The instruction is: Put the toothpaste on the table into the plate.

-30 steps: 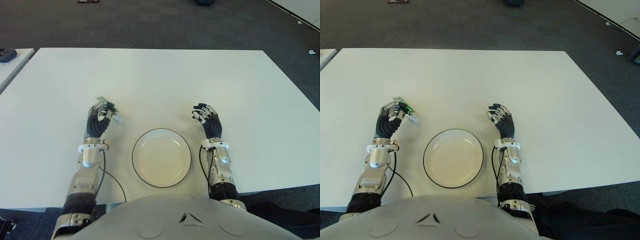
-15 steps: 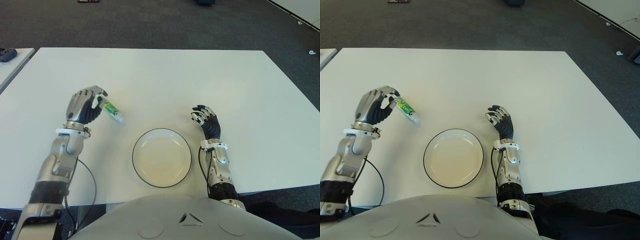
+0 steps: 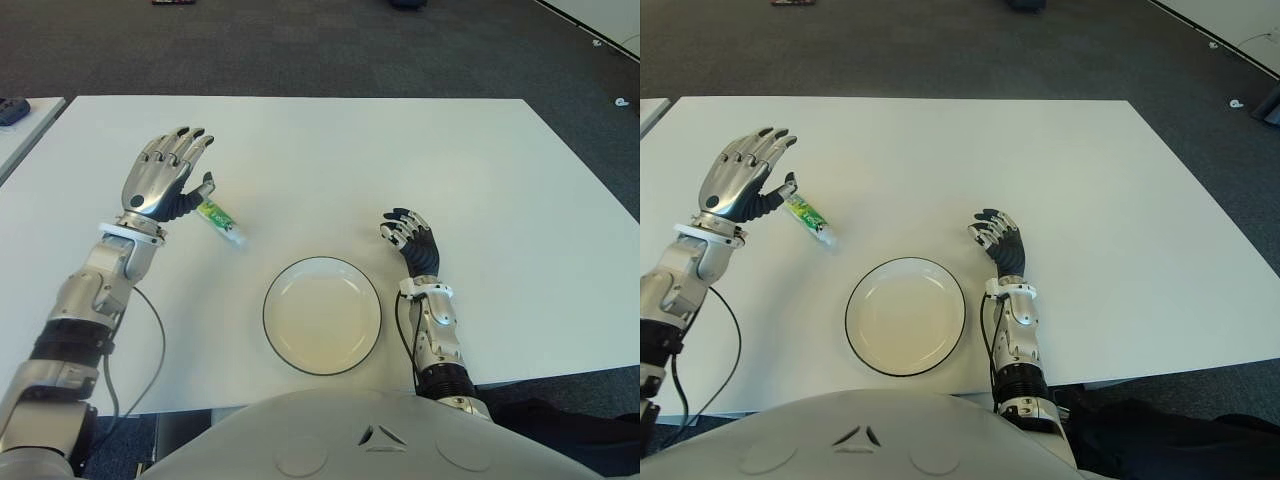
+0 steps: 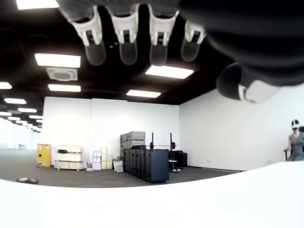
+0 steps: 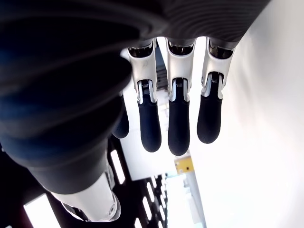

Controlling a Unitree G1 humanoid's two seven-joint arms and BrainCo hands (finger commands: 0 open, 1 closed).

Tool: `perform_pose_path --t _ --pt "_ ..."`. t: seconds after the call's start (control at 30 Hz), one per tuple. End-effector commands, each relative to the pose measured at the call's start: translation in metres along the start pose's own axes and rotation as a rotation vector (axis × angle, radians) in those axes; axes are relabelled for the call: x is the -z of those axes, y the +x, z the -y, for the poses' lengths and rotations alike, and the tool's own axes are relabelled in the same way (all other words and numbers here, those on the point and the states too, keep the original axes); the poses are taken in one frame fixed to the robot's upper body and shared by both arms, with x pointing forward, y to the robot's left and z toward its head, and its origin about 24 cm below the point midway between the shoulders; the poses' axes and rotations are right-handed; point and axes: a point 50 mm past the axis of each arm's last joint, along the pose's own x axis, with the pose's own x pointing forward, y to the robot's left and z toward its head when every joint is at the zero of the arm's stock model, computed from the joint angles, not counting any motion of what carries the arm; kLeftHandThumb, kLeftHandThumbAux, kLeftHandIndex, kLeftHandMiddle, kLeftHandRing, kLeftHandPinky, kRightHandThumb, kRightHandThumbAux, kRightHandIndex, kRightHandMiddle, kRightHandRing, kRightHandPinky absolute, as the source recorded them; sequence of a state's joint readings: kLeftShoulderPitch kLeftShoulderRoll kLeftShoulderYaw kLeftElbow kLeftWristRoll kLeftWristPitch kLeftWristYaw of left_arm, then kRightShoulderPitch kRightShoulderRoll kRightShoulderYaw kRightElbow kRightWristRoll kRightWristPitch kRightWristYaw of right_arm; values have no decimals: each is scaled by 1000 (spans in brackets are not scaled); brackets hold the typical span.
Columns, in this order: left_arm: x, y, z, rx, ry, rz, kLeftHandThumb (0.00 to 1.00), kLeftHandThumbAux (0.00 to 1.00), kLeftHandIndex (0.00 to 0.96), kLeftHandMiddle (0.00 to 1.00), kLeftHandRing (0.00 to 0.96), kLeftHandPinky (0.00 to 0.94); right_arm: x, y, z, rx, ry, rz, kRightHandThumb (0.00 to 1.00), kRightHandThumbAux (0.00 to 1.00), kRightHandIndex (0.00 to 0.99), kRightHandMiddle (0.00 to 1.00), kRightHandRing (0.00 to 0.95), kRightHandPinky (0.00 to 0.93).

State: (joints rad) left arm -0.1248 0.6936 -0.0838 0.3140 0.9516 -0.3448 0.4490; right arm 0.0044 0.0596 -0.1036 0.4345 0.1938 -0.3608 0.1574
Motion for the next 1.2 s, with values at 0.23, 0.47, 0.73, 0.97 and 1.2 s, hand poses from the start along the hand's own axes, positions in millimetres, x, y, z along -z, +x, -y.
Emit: perform_pose_path --t 0.23,0.47,0.73,0.97,1.2 --pt "15 5 8 86 209 167 556 204 0 0 0 0 3 -1 -4 17 7 -13 155 842 332 400 420 449" --pt "18 10 13 141 257 239 510 185 0 0 0 0 4 -2 -1 29 -32 -27 159 827 329 404 425 451" --pt "23 12 31 261 322 337 403 187 0 0 0 0 3 -3 0 31 -35 -16 152 840 324 405 430 453" --pt "26 6 43 371 376 444 391 240 0 0 0 0 3 -3 3 40 -43 -24 144 846 326 404 432 453" --pt "22 -3 48 475 403 557 421 283 0 0 0 0 2 -3 4 38 -48 -18 133 841 326 403 430 451"
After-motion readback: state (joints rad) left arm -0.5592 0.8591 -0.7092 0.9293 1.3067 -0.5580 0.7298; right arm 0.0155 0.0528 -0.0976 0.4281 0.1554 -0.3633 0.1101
